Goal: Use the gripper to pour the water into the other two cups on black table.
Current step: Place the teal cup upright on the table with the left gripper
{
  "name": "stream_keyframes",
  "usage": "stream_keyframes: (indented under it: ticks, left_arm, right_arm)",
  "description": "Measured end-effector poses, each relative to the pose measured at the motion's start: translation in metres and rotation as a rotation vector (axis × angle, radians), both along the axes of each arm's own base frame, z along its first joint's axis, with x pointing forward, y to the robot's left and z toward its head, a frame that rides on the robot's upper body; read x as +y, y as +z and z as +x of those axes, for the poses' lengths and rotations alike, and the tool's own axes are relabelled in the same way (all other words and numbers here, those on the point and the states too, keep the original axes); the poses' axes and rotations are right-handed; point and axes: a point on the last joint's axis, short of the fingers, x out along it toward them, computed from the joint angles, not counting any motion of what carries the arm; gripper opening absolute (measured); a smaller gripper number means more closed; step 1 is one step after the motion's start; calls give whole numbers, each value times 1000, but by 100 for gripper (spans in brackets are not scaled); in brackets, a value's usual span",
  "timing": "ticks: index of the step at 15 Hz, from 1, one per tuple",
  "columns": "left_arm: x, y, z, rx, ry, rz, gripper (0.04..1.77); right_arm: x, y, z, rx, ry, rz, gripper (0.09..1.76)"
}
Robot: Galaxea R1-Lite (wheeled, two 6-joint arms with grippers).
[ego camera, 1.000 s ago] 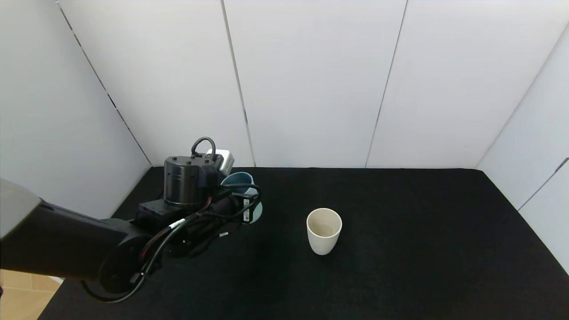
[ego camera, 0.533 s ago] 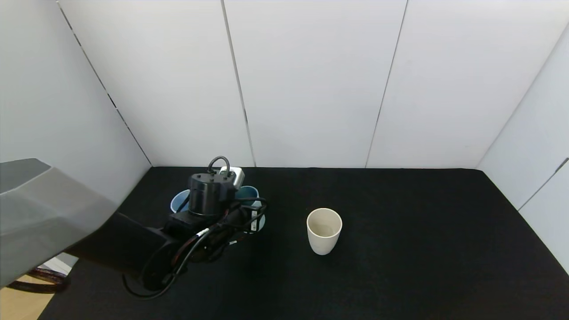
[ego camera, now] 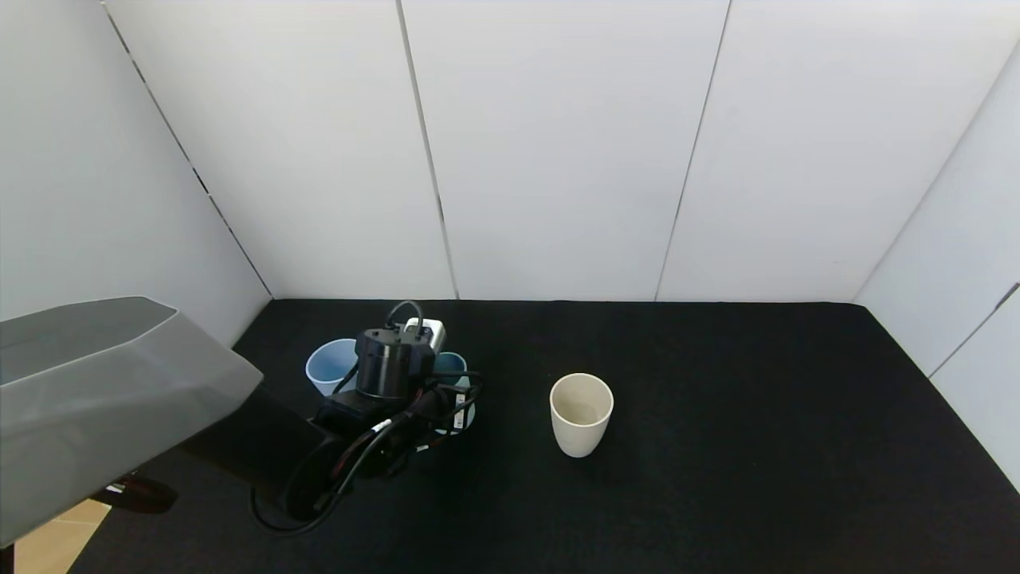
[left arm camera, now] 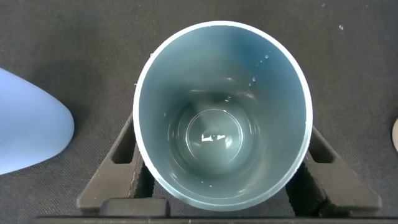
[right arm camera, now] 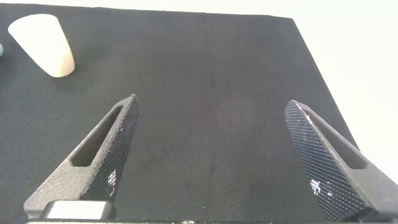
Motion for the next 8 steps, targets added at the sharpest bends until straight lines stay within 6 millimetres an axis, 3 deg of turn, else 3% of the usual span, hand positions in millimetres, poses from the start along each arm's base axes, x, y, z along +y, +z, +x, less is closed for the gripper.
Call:
stream_keyframes:
  ticks: [2, 8]
  left_arm:
    - [0, -1, 0, 4, -1, 4, 115]
    - [0, 1, -1, -3, 1, -1, 145]
  right_arm:
    - [0, 0, 0, 0, 0, 0, 171]
    - [0, 0, 0, 0, 0, 0, 171]
